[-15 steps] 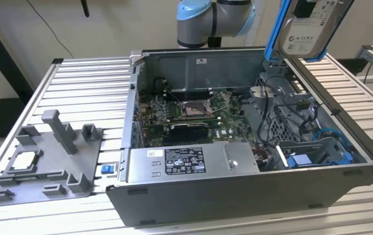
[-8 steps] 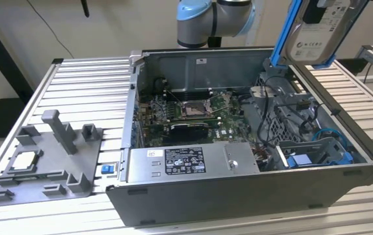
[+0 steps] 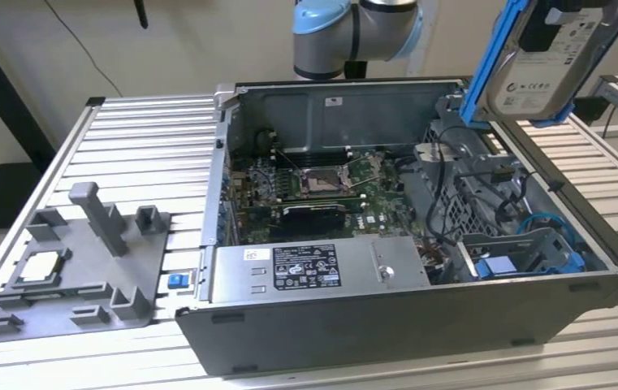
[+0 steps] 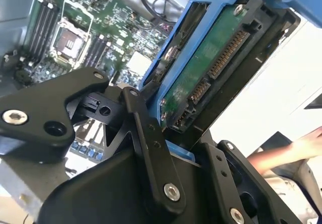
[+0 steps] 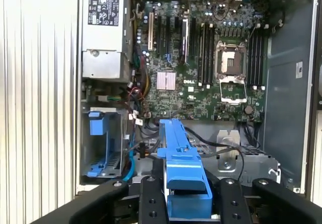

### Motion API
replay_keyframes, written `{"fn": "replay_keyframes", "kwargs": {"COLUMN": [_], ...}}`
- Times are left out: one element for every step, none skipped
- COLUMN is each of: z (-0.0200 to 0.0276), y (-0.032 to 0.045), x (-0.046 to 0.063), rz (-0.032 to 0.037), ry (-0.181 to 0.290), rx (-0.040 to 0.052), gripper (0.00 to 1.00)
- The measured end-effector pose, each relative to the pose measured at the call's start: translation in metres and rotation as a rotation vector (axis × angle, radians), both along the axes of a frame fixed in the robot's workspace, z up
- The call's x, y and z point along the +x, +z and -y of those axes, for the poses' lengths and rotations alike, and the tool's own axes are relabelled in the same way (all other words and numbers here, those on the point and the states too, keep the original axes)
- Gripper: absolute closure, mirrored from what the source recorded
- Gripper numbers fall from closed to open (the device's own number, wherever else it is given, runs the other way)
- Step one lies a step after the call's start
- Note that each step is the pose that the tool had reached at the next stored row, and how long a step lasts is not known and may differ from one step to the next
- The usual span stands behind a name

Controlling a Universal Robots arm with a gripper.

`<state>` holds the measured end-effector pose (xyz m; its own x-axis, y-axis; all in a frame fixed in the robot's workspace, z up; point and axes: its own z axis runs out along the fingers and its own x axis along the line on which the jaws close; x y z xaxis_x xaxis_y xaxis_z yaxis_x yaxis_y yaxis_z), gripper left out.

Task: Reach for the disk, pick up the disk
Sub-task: 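Pick up the disk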

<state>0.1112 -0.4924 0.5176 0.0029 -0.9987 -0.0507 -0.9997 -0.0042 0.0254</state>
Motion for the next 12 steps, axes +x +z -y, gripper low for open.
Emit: {"fn": "replay_keyframes", "kwargs": {"z": [0.0030,0.0061,0.0090,0.0121,0.0148,0.0175,0.0199,0.0222,0.0246,0.0268,0.0288,0.0309], "y": [-0.0001,-0.0002,-0.0003,-0.0004,-0.0006,-0.0008,-0.0010,-0.0013,-0.0015,-0.0018,-0.0021,-0.0024], "x": [0.000,0.000,0.001,0.001,0.001,0.001,0.001,0.001,0.001,0.001,0.001,0.001], "rz": [-0.0001,-0.0002,-0.0002,-0.0003,-0.0004,-0.0003,-0.0003,-0.0003,-0.0003,-0.0003,-0.0004,-0.0003], "ry": [0.000,0.000,0.000,0.000,0.000,0.000,0.000,0.000,0.000,0.000,0.000,0.000], "rx": [0.0000,0.0000,-0.0001,-0.0001,0.0001,0.0000,0.0000,-0.0001,-0.0001,0.0000,-0.0001,0.0000], "gripper": [1.00,1.00,1.00,1.00,1.00,1.00,1.00,1.00,1.00,1.00,1.00,1.00]}}
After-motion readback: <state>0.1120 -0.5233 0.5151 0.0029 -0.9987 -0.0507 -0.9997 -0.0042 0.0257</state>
